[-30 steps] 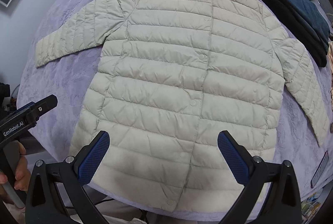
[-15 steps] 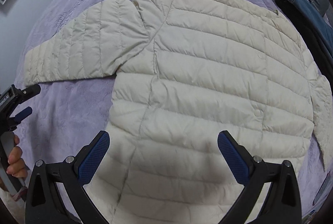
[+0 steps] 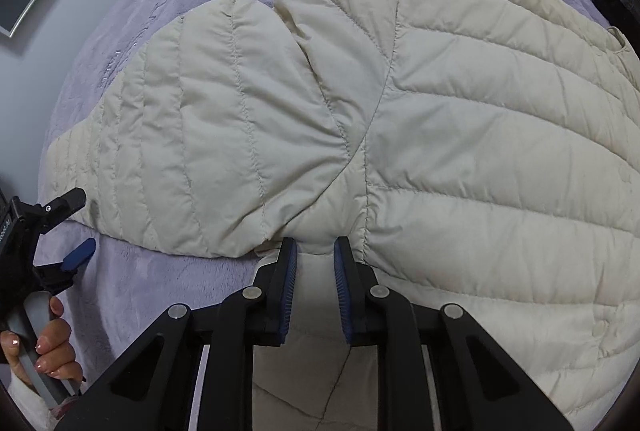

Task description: Fold large clothes

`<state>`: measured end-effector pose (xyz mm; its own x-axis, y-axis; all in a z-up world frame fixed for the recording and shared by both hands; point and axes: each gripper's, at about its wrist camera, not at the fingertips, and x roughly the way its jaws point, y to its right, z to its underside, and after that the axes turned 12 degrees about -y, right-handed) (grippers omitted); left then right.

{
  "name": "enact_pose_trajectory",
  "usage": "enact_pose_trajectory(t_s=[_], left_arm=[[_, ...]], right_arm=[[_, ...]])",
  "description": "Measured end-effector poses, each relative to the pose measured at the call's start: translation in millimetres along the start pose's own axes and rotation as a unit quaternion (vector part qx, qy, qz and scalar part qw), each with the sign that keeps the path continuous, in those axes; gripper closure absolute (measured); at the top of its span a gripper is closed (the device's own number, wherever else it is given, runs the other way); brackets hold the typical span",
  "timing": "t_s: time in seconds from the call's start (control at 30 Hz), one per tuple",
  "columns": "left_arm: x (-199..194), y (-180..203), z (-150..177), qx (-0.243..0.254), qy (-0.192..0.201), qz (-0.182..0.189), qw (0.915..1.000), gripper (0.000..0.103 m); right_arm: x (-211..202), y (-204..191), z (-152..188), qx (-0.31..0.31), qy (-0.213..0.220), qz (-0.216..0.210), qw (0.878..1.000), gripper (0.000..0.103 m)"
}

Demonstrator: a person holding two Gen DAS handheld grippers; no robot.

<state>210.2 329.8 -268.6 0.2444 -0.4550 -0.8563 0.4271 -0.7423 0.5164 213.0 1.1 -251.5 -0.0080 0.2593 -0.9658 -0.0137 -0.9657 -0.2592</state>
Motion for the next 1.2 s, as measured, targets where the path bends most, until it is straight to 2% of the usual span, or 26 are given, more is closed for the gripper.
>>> enact_pose_trajectory(t_s=[0.1,0.17,0.2,0.23,0.27,0.33,0.37,0.57,0.67,0.73,0.83,0.97,1.1,1.2], left_arm=[[1.7,4.8,-9.2,-0.004,0.02,-0.005,0.9998,0.0],[0.0,7.6,-12.5,-0.012,0.036,-0.014,0.9992,0.005],[-0.8,9.7,-13.4,-0.015,0.045,-0.022,0.9986,0.019],[-1.4,11.1,-14.7,-0.015,0.049,-0.034,0.9981,0.038],[-2.4,11.1,-16.1,-0.013,0.051,-0.041,0.9977,0.048],[-5.0,10.7,-19.4,-0.005,0.051,-0.03,0.9982,0.087],[-8.0,10.0,-20.6,0.001,0.048,-0.014,0.9987,0.092],[-37.5,50.4,-13.8,0.084,0.067,0.011,0.9942,0.093],[-50.7,83.8,-5.7,0.131,0.069,0.034,0.9883,0.093],[-57.8,111.1,4.1,0.173,0.07,0.041,0.9816,0.093],[-59.4,158.4,25.8,0.237,0.067,0.042,0.9683,0.093],[-41.3,223.6,60.8,0.304,0.043,0.036,0.9509,0.093],[-2.9,284.7,110.0,0.375,0.003,0.011,0.9271,0.093],[36.2,321.9,152.3,0.426,-0.03,-0.016,0.9041,0.093]], right_arm=[[2.6,-0.6,-1.6,0.0,0.003,-0.006,1.0,0.082],[3.2,-2.4,-2.4,-0.003,0.005,-0.006,1.0,0.082],[3.6,-3.8,-3.4,-0.004,0.005,-0.006,1.0,0.082],[3.8,-4.4,-3.8,-0.005,0.005,-0.006,1.0,0.082],[3.8,-3.4,-3.0,-0.005,0.005,-0.007,1.0,0.082],[0.9,3.1,2.6,-0.005,0.005,-0.01,1.0,0.082],[1.1,3.8,3.0,-0.005,0.006,-0.01,1.0,0.082],[1.8,11.2,9.3,0.006,0.009,-0.021,1.0,0.082],[1.7,17.2,11.5,0.011,0.01,-0.027,1.0,0.082],[-0.2,19.4,13.2,0.012,0.012,-0.031,0.999,0.082],[-3.7,26.1,14.6,0.015,0.012,-0.049,0.999,0.082],[-27.2,53.9,26.4,0.036,0.011,-0.097,0.995,0.082],[-67.4,106.7,58.8,0.069,0.038,-0.097,0.992,0.082],[-90.4,161.0,85.6,0.112,0.05,-0.075,0.99,0.081]])
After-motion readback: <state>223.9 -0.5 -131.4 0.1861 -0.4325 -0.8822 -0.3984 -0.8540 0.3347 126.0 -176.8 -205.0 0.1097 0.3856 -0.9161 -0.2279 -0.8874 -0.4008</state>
